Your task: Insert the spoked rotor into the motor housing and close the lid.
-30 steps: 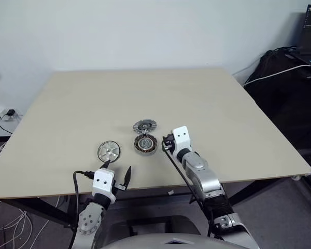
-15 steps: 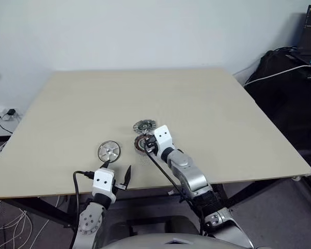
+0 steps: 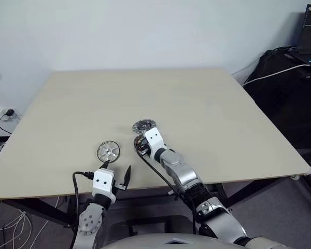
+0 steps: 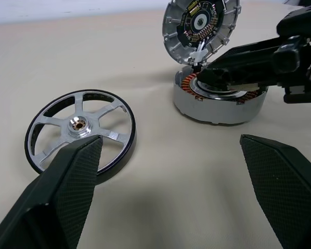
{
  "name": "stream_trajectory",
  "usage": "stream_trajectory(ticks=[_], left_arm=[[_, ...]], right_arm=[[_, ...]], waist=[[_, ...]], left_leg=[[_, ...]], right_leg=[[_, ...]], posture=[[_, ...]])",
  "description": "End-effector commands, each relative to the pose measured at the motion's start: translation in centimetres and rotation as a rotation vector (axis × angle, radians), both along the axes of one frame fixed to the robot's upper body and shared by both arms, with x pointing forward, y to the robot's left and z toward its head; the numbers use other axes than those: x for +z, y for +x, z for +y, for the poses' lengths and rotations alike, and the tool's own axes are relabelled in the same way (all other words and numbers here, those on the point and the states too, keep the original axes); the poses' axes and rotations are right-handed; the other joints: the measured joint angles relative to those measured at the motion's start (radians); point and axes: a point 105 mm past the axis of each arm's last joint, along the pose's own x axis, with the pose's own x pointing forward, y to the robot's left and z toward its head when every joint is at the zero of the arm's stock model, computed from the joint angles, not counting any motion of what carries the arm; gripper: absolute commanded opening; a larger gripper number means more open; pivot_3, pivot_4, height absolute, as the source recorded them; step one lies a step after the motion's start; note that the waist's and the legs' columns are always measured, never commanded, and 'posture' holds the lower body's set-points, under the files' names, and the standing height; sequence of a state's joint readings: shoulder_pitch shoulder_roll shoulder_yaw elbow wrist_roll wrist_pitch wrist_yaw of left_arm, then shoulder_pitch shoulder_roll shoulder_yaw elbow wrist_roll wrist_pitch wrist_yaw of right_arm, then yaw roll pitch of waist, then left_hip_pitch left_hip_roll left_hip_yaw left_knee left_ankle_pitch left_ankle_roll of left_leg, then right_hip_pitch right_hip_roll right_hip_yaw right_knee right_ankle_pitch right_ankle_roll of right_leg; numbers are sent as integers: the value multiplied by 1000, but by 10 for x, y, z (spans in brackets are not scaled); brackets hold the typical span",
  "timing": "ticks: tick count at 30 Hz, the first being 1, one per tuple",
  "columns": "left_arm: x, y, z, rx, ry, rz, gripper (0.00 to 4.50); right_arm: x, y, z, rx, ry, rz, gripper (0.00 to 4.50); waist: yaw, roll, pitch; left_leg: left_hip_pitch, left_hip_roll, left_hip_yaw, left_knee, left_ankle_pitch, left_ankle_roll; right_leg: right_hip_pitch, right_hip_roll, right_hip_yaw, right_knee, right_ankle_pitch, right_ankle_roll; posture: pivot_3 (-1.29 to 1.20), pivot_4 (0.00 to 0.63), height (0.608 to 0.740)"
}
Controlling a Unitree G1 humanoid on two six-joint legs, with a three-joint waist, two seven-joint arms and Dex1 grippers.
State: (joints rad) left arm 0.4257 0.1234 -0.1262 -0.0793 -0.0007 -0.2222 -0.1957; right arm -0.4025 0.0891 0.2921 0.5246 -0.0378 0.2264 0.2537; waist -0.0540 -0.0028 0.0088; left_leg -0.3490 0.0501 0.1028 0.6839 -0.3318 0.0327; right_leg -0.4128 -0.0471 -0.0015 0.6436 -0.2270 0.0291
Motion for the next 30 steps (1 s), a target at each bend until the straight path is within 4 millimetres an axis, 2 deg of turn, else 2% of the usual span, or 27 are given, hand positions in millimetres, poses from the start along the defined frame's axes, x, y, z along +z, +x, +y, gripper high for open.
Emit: stream_trajectory(ticks=[1,9,22,24,28,30], left_arm=[[7,3,1,6,4,-41,4500],[6,2,2,9,5,-40,4500],[7,2,1,2,4,-42,4500],[7,2,1,2,4,-43,4500],[7,2,1,1,4,-42,4500],[7,2,2,1,5,-41,4500]], right_arm=[[16,11,4,-11,28,-59,699],[13,16,1,-27,19,-59,699],[14,19,7,-15,20,-64,699],[14,19,7,-17,20,-67,1441],[18,20,5,-20,32,-78,2641],[23,19,5,-12,57,-87,2641]], waist=[[-2,0,0],[-9,0,0],[-9,0,0],[-9,0,0],[-9,0,0],[-9,1,0]], left_leg=[[0,0,0,0,0,0],[0,0,0,0,0,0],[0,1,0,0,0,0],[0,1,0,0,0,0],[0,1,0,0,0,0],[0,1,0,0,0,0]], right_leg=[[0,0,0,0,0,0],[0,0,0,0,0,0],[0,0,0,0,0,0],[0,0,0,0,0,0],[0,0,0,0,0,0],[0,0,0,0,0,0]], posture=[[0,0,740],[0,0,740],[0,0,740],[0,0,740],[0,0,740],[0,0,740]])
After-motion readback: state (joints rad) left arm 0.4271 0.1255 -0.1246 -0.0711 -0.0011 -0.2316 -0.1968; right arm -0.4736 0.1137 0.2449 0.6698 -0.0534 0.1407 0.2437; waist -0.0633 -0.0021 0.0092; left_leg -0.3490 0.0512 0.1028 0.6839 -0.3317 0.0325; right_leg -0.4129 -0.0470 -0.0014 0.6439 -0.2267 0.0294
